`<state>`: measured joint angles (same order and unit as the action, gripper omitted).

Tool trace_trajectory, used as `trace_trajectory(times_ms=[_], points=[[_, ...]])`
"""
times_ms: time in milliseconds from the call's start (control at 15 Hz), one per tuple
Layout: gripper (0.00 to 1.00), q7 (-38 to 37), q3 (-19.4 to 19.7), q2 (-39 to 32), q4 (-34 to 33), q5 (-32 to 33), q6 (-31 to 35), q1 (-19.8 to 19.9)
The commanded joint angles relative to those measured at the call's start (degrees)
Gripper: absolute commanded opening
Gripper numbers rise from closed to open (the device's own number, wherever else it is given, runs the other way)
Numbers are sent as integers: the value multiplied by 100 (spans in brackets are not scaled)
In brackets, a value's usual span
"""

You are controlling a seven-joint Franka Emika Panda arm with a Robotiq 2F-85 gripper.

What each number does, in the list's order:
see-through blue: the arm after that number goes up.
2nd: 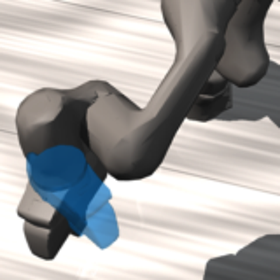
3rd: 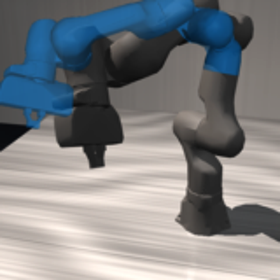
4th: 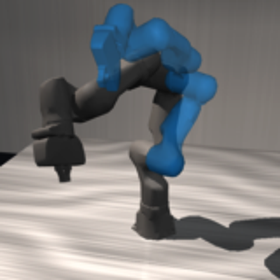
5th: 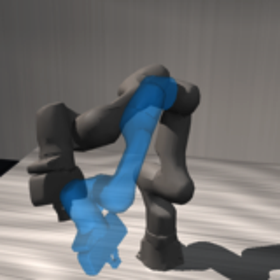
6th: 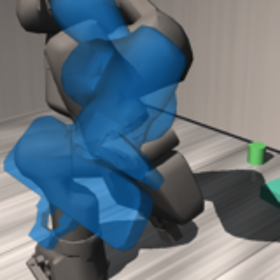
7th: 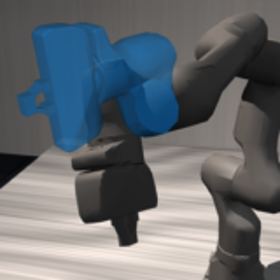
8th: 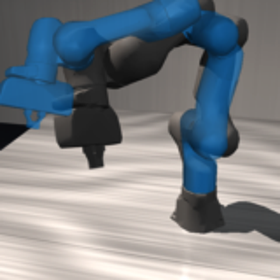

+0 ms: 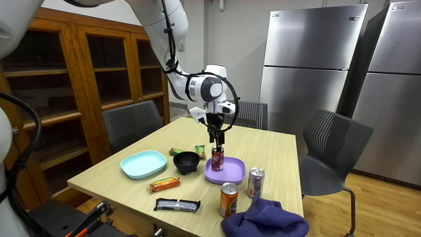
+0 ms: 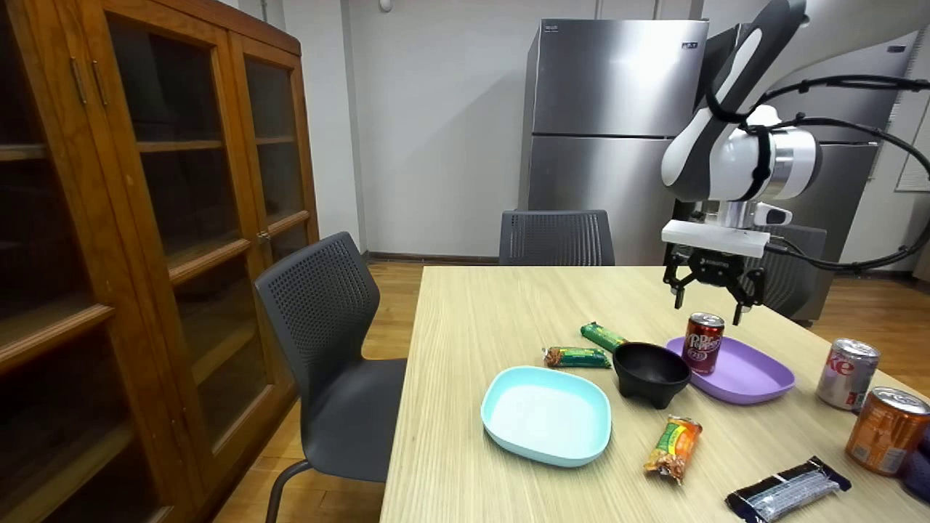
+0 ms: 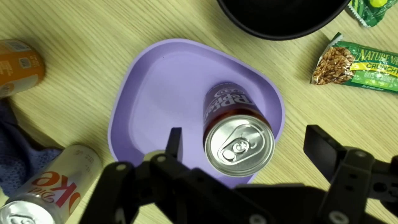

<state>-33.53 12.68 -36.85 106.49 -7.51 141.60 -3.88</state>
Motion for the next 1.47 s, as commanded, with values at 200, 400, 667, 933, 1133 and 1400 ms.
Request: trace_trajectory(times_ms=[200,400,667,933,1133,1400], points=[[100,121,0,1270,1242,174,-116,90],[100,140,76,1692,1736,343,-115,112],[100,141,173,2203,2394,658,-72,218],[100,114,265,2634,2982,924,27,431],[100,157,336,2836,3348,1055,246,651],[100,160,452,3009,3690,1222,513,927]])
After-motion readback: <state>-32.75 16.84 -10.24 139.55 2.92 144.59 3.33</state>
